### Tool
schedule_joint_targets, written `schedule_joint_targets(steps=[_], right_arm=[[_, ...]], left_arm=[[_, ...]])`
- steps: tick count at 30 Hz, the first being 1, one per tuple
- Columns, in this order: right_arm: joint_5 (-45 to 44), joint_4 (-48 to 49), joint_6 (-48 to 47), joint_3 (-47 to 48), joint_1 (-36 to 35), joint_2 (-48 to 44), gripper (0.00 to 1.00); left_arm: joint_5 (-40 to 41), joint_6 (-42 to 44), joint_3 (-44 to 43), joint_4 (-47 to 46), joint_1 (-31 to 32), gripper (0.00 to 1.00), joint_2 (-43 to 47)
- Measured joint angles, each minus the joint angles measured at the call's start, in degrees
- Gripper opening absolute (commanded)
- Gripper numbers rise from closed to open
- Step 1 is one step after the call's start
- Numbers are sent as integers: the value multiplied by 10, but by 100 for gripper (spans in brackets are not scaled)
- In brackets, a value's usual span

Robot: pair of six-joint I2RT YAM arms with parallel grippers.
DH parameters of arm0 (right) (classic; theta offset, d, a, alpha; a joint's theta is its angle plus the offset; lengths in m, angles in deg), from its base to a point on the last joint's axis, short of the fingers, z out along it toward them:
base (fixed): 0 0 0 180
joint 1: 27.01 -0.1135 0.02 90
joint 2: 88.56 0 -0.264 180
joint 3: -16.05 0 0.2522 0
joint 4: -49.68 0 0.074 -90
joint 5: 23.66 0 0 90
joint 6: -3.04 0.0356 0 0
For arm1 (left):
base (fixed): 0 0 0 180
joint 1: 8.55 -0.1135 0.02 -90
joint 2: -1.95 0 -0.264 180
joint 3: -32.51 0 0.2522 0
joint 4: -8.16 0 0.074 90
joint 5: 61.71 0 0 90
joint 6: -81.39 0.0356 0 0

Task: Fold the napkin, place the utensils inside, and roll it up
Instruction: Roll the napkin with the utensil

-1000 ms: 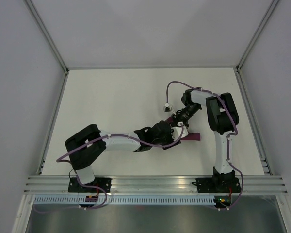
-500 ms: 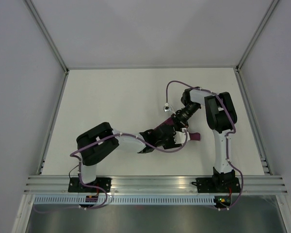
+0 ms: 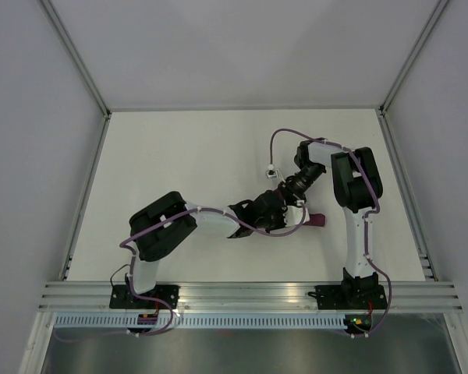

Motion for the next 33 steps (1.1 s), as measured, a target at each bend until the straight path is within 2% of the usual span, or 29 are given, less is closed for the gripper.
schedule_joint_targets(steps=[1, 4, 5, 10, 17, 25, 29, 33], right_arm=[[-1, -1, -1, 1, 1, 0, 19], [-5, -3, 0, 3, 2, 0, 33], [-6, -4, 2, 3, 2, -2, 42], [-29, 10, 12, -1, 5, -33, 55], [-57, 83, 37, -17, 14, -87, 63], [-56, 137, 59, -36, 90, -171, 64], [-54, 186, 65, -107, 127, -249, 65], [-58, 267, 72, -226, 126, -369, 66]], left_arm=[[-9, -1, -6, 9, -4, 9, -1], [-38, -3, -23, 36, -14, 4, -5], [-51, -4, -30, 46, -18, 4, -7], [-120, -19, -65, 88, -42, 2, -19], [-196, -47, -91, 108, -73, 2, -35], [-283, -83, -144, 160, -108, 2, -68], [-325, -109, -168, 183, -127, 2, -85], [-365, -133, -195, 214, -143, 2, -104]])
